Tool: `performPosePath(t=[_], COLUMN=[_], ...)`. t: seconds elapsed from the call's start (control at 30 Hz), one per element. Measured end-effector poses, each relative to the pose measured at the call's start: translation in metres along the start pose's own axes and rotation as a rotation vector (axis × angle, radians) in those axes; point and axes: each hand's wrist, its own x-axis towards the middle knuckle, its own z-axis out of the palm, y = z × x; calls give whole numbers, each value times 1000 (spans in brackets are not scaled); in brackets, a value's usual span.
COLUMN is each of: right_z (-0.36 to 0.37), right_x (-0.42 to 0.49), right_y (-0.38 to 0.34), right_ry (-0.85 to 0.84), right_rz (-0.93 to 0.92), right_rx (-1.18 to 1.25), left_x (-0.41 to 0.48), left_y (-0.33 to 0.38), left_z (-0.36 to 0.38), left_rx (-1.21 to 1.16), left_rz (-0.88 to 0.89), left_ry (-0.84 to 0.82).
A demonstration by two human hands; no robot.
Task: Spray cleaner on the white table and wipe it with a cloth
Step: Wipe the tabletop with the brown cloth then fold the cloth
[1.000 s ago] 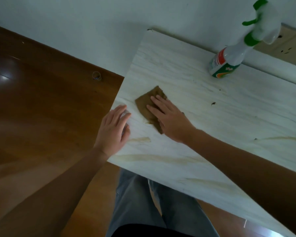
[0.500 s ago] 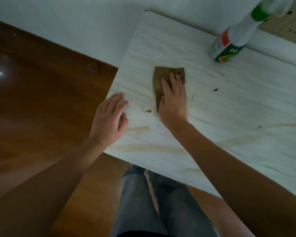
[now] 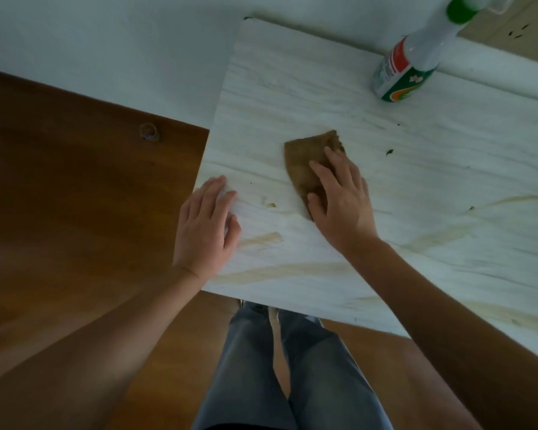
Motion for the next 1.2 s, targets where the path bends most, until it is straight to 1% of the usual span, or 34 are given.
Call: performPosePath(t=[0.13, 0.33, 0.43, 0.57, 0.7, 0.8, 0.87, 0.93, 1.03, 1.13, 1.2], right_z=[16, 33, 41, 43, 33, 18, 11, 9, 16, 30, 38], right_x=[-9, 26, 36, 16, -20, -25, -17, -2, 18, 18, 2], right_y=[-15, -35, -53, -55, -25, 7, 21, 23, 4, -29, -44], right_ry=[15, 80, 84, 19, -85, -179, -207, -187, -97, 21, 46], right_rz=[75, 60, -35, -211, -459, -536, -523, -467, -304, -136, -107], right_rx=[27, 42, 69, 93, 57, -13, -40, -39, 20, 64, 78], left_x=[0, -1, -1, -1, -1, -1, -2, -1, -1, -1, -2], left_y=[0, -3, -3, -3, -2, -2, -1, -1, 1, 3, 4], left_z=[0, 6, 6, 7, 7, 6, 5, 5, 4, 3, 4], left_rx=[2, 19, 30, 34, 38, 50, 58, 63, 55, 43, 45], left_rz=[-10, 10, 19, 16, 23, 26, 25, 21, 0, -21, -30], left_ry=[-15, 4, 24, 28, 41, 37, 32, 27, 14, 2, -9])
